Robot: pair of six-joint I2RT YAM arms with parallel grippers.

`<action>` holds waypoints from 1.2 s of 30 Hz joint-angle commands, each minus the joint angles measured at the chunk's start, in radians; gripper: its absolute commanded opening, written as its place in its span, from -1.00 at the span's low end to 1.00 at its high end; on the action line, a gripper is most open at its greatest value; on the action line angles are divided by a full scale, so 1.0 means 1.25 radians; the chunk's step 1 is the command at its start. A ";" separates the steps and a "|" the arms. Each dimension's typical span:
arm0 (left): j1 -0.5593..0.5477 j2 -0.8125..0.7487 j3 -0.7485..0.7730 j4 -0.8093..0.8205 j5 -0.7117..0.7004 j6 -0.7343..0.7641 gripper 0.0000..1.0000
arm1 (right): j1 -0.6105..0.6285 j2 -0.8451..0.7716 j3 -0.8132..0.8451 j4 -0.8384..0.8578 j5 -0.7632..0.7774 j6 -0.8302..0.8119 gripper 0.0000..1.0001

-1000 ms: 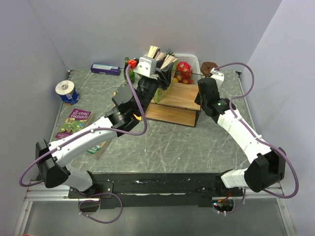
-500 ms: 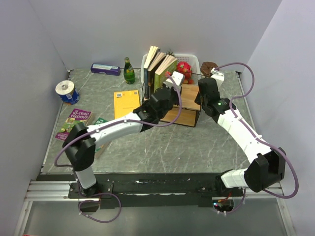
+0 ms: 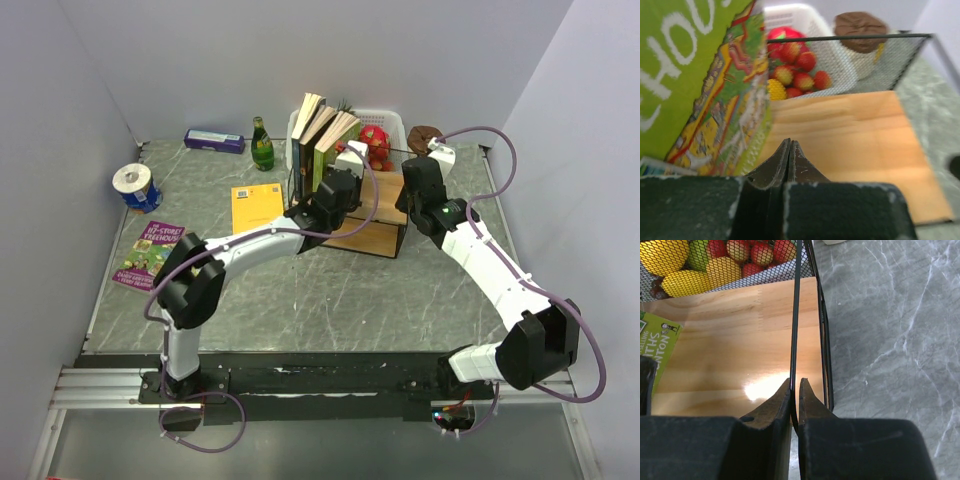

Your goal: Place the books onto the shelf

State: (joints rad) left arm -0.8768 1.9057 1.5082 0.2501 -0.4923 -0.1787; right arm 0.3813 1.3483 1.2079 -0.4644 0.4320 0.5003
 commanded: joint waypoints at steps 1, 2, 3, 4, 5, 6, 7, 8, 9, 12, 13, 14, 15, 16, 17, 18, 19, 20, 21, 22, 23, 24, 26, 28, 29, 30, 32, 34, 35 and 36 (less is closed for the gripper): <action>0.003 0.050 0.079 -0.040 -0.078 -0.001 -0.91 | -0.007 0.037 0.009 0.028 -0.028 0.132 -1.00; 0.002 0.060 0.101 -0.047 -0.088 0.007 -0.88 | -0.007 0.037 0.010 0.027 -0.028 0.134 -1.00; 0.003 0.077 0.113 -0.060 -0.102 0.009 -0.87 | -0.007 0.037 0.010 0.026 -0.028 0.134 -1.00; 0.002 0.087 0.122 -0.064 -0.126 0.015 -0.87 | -0.008 0.037 0.010 0.025 -0.029 0.135 -1.00; 0.002 0.103 0.141 -0.069 -0.141 0.018 -0.86 | -0.007 0.038 0.010 0.024 -0.030 0.135 -1.00; 0.004 0.110 0.148 -0.076 -0.152 0.020 -0.86 | -0.008 0.038 0.012 0.024 -0.031 0.135 -1.00; 0.004 0.117 0.156 -0.079 -0.173 0.025 -0.85 | -0.006 0.038 0.012 0.023 -0.034 0.136 -1.00; 0.007 0.125 0.170 -0.085 -0.180 0.025 -0.85 | -0.007 0.039 0.012 0.022 -0.034 0.137 -1.00; 0.009 0.137 0.178 -0.100 -0.184 0.023 -0.85 | -0.007 0.041 0.012 0.022 -0.034 0.138 -1.00; 0.018 0.151 0.196 -0.117 -0.198 0.013 -0.86 | -0.007 0.043 0.010 0.023 -0.036 0.141 -1.00; 0.023 0.154 0.197 -0.118 -0.201 0.012 -0.85 | -0.007 0.044 0.010 0.024 -0.036 0.141 -1.00; 0.025 0.158 0.200 -0.121 -0.204 0.010 -0.85 | -0.007 0.044 0.009 0.023 -0.038 0.141 -1.00; 0.026 0.160 0.201 -0.124 -0.205 0.010 -0.86 | -0.007 0.044 0.009 0.024 -0.038 0.141 -1.00; 0.029 0.163 0.203 -0.128 -0.207 0.010 -0.86 | -0.008 0.044 0.009 0.024 -0.038 0.141 -1.00; 0.030 0.168 0.206 -0.128 -0.210 0.012 -0.86 | -0.007 0.045 0.009 0.025 -0.039 0.141 -1.00; 0.031 0.169 0.207 -0.129 -0.214 0.013 -0.85 | -0.009 0.045 0.009 0.025 -0.039 0.141 -1.00; 0.034 0.173 0.210 -0.130 -0.220 0.014 -0.85 | -0.007 0.045 0.010 0.024 -0.039 0.141 -1.00; 0.036 0.178 0.214 -0.136 -0.223 0.014 -0.86 | -0.007 0.045 0.010 0.024 -0.039 0.140 -1.00; 0.038 0.181 0.217 -0.140 -0.226 0.013 -0.85 | -0.007 0.045 0.010 0.024 -0.039 0.140 -1.00; 0.041 0.182 0.223 -0.141 -0.230 0.013 -0.86 | -0.008 0.044 0.010 0.024 -0.038 0.139 -1.00; 0.044 0.185 0.223 -0.137 -0.234 0.018 -0.86 | -0.008 0.045 0.010 0.024 -0.038 0.138 -1.00; 0.042 0.187 0.223 -0.131 -0.243 0.025 -0.86 | -0.008 0.044 0.009 0.025 -0.038 0.138 -1.00; 0.044 0.195 0.228 -0.125 -0.265 0.055 -0.88 | -0.008 0.044 0.007 0.025 -0.038 0.138 -1.00; 0.042 0.197 0.229 -0.114 -0.297 0.086 -0.88 | -0.007 0.044 0.006 0.026 -0.038 0.140 -1.00; 0.042 0.201 0.229 -0.112 -0.308 0.095 -0.88 | -0.006 0.044 0.006 0.025 -0.038 0.140 -1.00; 0.042 0.201 0.229 -0.102 -0.320 0.104 -0.88 | -0.008 0.044 0.004 0.027 -0.038 0.141 -1.00; 0.042 0.200 0.219 -0.090 -0.347 0.129 -0.86 | -0.007 0.044 0.004 0.028 -0.039 0.141 -1.00; 0.044 0.197 0.216 -0.081 -0.356 0.134 -0.85 | -0.009 0.044 0.004 0.028 -0.039 0.141 -1.00; 0.044 0.196 0.216 -0.083 -0.355 0.134 -0.85 | -0.008 0.045 0.007 0.026 -0.040 0.141 -1.00; 0.045 0.196 0.218 -0.086 -0.357 0.134 -0.85 | -0.008 0.045 0.007 0.025 -0.040 0.141 -1.00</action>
State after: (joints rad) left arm -0.8299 2.1563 1.7542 0.1108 -0.8597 -0.0593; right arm 0.3813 1.3529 1.2102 -0.4595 0.4114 0.5095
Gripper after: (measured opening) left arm 0.071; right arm 0.104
